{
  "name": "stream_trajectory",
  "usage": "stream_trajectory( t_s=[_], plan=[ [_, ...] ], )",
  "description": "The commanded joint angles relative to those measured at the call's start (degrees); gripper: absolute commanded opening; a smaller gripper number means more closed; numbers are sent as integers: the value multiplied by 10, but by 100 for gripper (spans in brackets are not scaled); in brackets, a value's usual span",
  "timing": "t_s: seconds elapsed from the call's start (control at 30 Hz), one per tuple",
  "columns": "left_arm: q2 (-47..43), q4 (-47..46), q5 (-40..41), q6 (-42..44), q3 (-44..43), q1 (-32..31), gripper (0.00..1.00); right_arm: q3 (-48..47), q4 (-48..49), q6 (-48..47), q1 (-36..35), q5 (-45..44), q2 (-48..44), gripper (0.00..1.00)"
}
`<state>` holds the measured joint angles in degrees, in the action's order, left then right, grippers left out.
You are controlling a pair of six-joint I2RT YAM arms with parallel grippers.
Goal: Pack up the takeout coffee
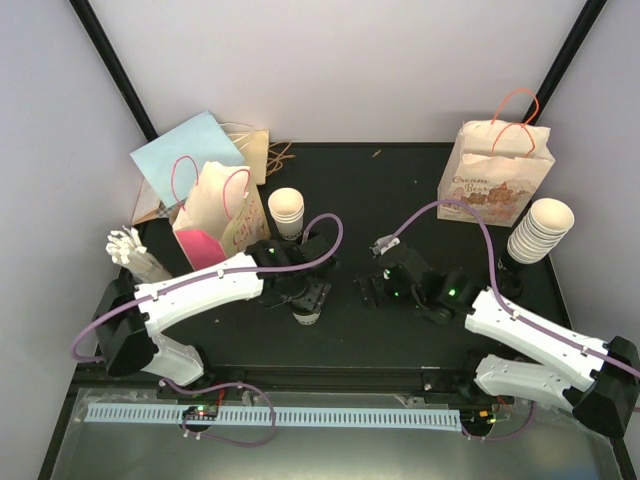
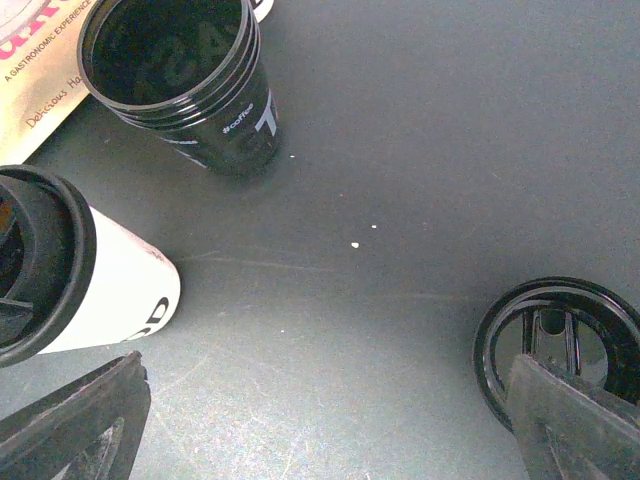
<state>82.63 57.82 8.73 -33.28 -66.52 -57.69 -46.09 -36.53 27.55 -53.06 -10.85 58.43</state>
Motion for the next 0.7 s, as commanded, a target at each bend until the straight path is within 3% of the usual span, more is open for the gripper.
stream_trajectory(
  t_s=[0.0, 0.33, 0.5, 0.67],
  plan=[
    [-10, 33, 10, -2, -39, -4, 74, 3, -1, 6, -3, -10, 1, 100],
    [-48, 24, -31, 25, -63, 1, 74, 14, 23, -11, -2, 29, 9, 100],
    [-76, -22, -101, 42, -32, 32, 73, 76, 109, -33, -3, 90, -44, 100],
    [-89, -27, -129, 52, -31, 46, 73, 120, 154, -45, -3, 81, -94, 100]
  ],
)
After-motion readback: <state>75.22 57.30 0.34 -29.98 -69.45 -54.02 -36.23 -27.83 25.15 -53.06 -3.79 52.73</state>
